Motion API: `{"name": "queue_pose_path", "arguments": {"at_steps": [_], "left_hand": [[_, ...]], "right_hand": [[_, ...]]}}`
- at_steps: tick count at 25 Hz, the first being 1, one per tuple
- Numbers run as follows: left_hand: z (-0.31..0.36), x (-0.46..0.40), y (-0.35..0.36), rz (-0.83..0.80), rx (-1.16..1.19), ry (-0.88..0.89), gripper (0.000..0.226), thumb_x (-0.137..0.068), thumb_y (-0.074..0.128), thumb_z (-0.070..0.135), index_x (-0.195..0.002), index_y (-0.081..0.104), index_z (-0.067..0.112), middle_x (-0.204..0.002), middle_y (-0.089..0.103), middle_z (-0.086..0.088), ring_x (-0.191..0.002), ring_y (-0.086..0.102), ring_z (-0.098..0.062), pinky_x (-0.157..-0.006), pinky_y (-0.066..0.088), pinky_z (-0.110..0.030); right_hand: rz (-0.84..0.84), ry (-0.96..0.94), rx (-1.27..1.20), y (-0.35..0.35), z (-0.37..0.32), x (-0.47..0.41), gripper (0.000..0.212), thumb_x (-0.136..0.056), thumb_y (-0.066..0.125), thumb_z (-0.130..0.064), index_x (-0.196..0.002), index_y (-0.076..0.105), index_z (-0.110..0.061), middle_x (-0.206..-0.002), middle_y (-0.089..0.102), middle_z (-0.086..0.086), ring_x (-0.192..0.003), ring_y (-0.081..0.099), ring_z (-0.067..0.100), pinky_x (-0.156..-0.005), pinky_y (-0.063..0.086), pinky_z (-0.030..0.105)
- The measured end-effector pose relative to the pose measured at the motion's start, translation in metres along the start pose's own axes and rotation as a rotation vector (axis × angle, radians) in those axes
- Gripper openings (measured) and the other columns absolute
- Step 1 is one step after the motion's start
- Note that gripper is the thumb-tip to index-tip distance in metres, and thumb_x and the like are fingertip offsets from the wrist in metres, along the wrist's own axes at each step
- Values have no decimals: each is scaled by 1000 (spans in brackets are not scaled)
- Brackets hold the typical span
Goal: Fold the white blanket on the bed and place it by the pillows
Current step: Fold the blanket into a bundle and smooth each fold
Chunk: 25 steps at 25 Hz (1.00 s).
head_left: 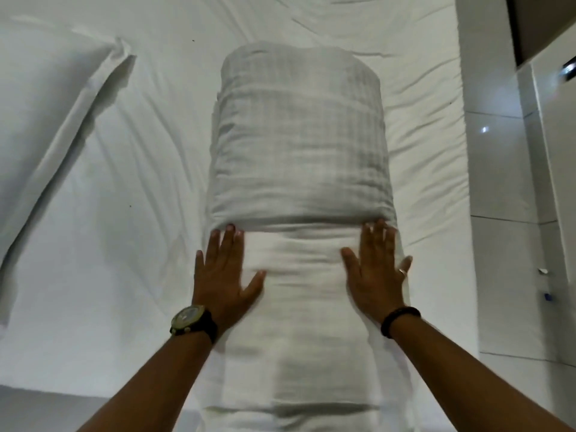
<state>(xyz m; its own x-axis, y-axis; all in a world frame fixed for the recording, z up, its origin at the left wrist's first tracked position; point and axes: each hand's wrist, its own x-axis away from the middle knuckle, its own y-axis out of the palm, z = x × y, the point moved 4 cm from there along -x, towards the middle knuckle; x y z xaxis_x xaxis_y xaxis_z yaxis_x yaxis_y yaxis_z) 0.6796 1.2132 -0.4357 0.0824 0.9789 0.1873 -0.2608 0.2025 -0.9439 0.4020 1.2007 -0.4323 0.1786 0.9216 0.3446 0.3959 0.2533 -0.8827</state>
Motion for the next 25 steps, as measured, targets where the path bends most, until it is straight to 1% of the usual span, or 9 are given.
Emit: {"name": "queue_pose_path", "arguments": {"at_steps": [1, 3, 6, 8, 12, 14, 17, 21, 25], "left_hand": [[-2, 3, 0, -4, 34, -56, 86, -88, 34, 64, -157, 10, 18, -166, 1, -2, -152, -4, -23, -119, 12, -56], [23, -8, -13, 50, 52, -7, 83, -88, 37, 58, -156, 16, 16, -165, 5, -9, -152, -2, -30, -119, 11, -57], [74, -89, -37, 178, -21, 286, 72, -89, 41, 51, -153, 31, 20, -163, 14, -11, -151, 3, -34, -119, 5, -57], [84, -173, -45, 177, -158, 358, 66, -91, 34, 54, -151, 33, 26, -164, 16, -6, -151, 2, -33, -116, 1, -64], [63, -311, -55, 44, -341, 196, 82, -85, 10, 77, -155, 0, 36, -165, -8, 7, -149, -20, -28, -108, -10, -73], [50, -357, -56, -14, -271, 101, 94, -74, 3, 89, -153, -7, 40, -163, -14, 12, -149, -22, -26, -109, -11, -72], [21, -393, -41, -107, -77, -61, 101, -66, 4, 96, -153, 1, 43, -165, -4, 13, -151, -11, -23, -112, -4, -70], [7, -418, -30, -44, -81, -132, 94, -73, 10, 90, -143, 38, 34, -152, 40, 1, -144, 26, -28, -109, 9, -71], [10, -434, -31, -103, -145, -229, 92, -79, 8, 81, -140, 43, 22, -149, 44, -6, -143, 29, -32, -110, 8, -71]], "right_hand": [[-42, 99, -50, -2, 8, -4, 78, -90, 10, -67, -155, -6, -25, -164, -17, -3, -149, -19, 15, -114, -5, 67], [-44, 132, -114, -16, -11, -15, 78, -91, 13, -66, -154, -10, -25, -163, -20, 1, -148, -22, 22, -115, -8, 64], [76, -159, -68, -33, -62, -74, 65, -97, 19, -60, -153, -8, -39, -162, -24, -5, -146, -28, 23, -115, -15, 57], [99, -284, 33, -46, -80, -133, 60, -98, 19, -59, -151, -6, -46, -161, -24, -10, -147, -27, 25, -115, -12, 61], [32, -303, 90, -68, -90, -247, 58, -97, 18, -62, -149, -6, -51, -161, -24, -14, -147, -25, 30, -113, -5, 69], [-8, -222, 37, -72, -91, -296, 61, -93, 17, -69, -147, -9, -53, -161, -23, -14, -148, -21, 31, -112, -1, 70], [-25, -125, -50, -51, -86, -338, 69, -88, 16, -75, -147, -11, -51, -162, -21, -11, -150, -18, 26, -112, 0, 69], [10, -12, -165, -33, -65, -376, 77, -88, 15, -76, -151, -11, -41, -163, -20, -4, -149, -19, 18, -112, -5, 67], [-47, 104, -204, -43, -46, -399, 79, -90, 10, -74, -153, -10, -33, -162, -22, 4, -150, -16, 23, -114, -8, 61]]}}
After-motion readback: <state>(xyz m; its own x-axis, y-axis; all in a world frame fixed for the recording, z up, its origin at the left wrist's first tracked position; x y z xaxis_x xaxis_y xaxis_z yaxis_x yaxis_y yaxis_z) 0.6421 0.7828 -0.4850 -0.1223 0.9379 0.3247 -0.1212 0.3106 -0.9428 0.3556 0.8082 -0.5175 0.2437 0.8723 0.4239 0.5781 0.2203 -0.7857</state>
